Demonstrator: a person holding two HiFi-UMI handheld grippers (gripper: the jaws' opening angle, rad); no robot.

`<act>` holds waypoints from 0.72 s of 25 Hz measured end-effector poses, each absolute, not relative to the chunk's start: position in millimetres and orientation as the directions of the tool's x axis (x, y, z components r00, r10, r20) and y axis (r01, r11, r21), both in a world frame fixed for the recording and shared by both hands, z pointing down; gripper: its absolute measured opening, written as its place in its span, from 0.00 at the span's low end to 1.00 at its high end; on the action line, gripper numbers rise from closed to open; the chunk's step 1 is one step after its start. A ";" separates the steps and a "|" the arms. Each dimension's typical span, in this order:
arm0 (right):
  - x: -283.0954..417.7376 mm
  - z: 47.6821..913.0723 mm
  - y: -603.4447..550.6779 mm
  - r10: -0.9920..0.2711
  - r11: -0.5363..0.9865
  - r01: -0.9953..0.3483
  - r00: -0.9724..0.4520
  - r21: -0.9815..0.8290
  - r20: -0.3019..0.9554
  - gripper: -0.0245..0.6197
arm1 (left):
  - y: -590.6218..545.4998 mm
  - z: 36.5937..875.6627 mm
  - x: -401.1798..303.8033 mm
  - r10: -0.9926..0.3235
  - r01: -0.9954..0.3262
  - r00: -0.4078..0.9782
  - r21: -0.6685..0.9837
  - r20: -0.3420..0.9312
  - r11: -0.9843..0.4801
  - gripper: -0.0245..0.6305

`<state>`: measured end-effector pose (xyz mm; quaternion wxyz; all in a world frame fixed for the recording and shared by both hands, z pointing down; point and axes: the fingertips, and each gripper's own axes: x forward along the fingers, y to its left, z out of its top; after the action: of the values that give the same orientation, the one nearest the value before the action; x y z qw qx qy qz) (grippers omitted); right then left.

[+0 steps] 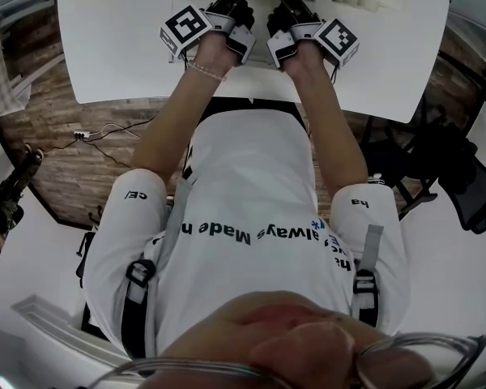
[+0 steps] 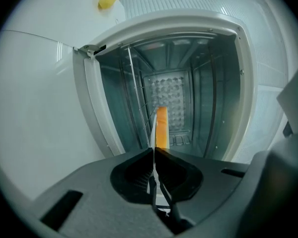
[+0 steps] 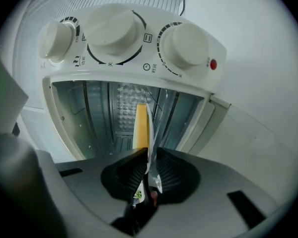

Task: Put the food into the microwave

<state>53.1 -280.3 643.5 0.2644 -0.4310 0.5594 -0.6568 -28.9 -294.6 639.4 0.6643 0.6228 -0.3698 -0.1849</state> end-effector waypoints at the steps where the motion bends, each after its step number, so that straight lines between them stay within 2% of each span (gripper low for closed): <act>1: 52.6 642.9 -279.9 -0.829 -0.232 -0.130 -0.491 -0.964 0.266 0.08 | -297.5 639.7 -27.4 -0.707 -0.215 0.658 0.964 0.261 0.156 0.07; 11: 56.1 641.9 -279.9 -0.852 -0.231 -0.098 -0.461 -0.968 0.250 0.07 | -299.6 638.5 -21.4 -0.701 -0.229 0.659 0.960 0.273 0.159 0.07; 18: 57.2 637.5 -285.2 -0.849 -0.212 -0.135 -0.466 -0.968 0.251 0.08 | -298.3 634.1 -22.2 -0.698 -0.231 0.664 0.962 0.266 0.146 0.07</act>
<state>57.2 -285.2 637.5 0.2766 -0.4366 0.5633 -0.6446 -22.2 -298.3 634.1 0.6608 0.6289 -0.3696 -0.1768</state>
